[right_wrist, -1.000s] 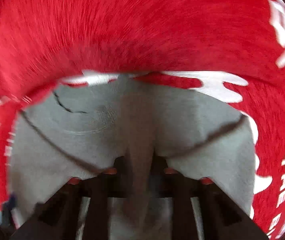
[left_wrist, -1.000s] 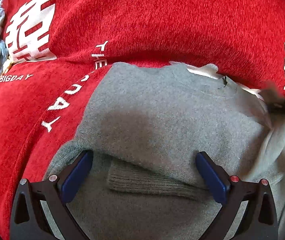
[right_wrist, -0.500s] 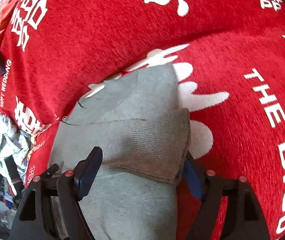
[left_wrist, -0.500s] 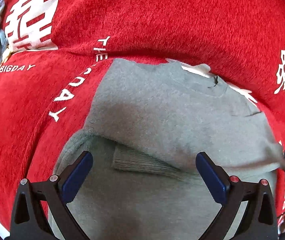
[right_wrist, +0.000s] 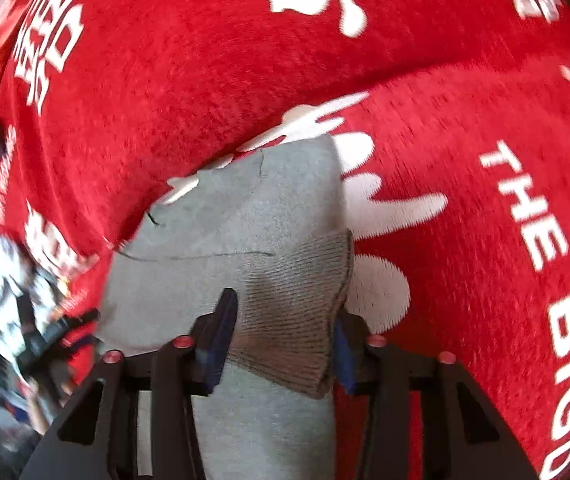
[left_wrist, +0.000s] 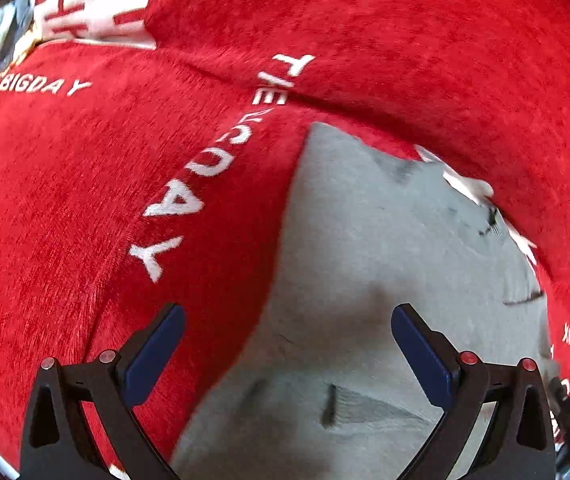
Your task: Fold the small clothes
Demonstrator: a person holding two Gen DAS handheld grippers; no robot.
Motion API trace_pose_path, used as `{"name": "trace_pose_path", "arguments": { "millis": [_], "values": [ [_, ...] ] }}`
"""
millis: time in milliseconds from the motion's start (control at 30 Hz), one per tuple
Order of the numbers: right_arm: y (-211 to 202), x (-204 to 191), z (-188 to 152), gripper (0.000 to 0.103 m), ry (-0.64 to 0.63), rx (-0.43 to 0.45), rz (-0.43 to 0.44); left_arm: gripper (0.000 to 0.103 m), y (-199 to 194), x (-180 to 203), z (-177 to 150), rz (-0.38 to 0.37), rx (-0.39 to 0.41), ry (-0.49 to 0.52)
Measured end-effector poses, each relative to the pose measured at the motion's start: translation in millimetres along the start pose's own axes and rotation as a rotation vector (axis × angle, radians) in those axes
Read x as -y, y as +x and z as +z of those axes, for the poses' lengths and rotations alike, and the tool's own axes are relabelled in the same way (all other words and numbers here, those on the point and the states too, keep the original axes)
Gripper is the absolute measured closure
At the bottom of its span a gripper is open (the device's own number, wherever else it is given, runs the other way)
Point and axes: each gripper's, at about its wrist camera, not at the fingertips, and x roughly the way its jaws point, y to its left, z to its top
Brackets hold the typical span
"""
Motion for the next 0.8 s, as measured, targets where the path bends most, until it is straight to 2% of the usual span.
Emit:
{"name": "trace_pose_path", "arguments": {
  "millis": [33,133,267,333,367,400,467,567,633,667,733,767,800],
  "values": [
    [1,-6,0,0.071,-0.029,-0.002,-0.044,0.000,1,-1,1,-0.002,-0.001,0.001],
    [-5,-16,1,0.074,-0.089,0.024,-0.078,0.000,6,-3,7,-0.015,-0.015,0.021],
    [-5,-23,5,0.073,-0.108,0.014,-0.069,0.002,25,2,18,-0.004,-0.081,0.064],
    [-1,-24,7,0.071,-0.110,0.011,-0.071,0.022,27,6,23,0.039,-0.066,0.119],
    [0,-26,7,0.071,-0.121,0.015,-0.072,0.053,24,10,26,0.001,-0.057,0.151],
    [1,-28,7,0.079,-0.134,0.017,-0.080,0.094,19,11,31,-0.074,-0.076,0.161],
    [-5,-35,9,0.092,-0.151,0.031,-0.086,0.094,12,9,37,-0.116,-0.082,0.154],
    [-23,-56,13,0.093,-0.204,0.108,-0.029,0.094,4,3,41,-0.108,-0.049,0.179],
    [-25,-72,14,0.093,-0.265,0.133,-0.048,0.095,4,-11,43,-0.122,-0.039,0.134],
    [-21,-75,14,0.093,-0.282,0.130,-0.065,0.098,7,-20,44,-0.107,-0.027,0.097],
    [-6,-68,13,0.093,-0.265,0.093,-0.103,0.098,19,-35,43,-0.076,-0.057,0.033],
    [6,-58,13,0.093,-0.242,0.060,-0.140,0.098,24,-36,43,-0.030,-0.064,0.028],
    [21,-42,11,0.093,-0.208,0.005,-0.187,0.098,23,-38,43,-0.018,-0.051,0.027]
  ]
}}
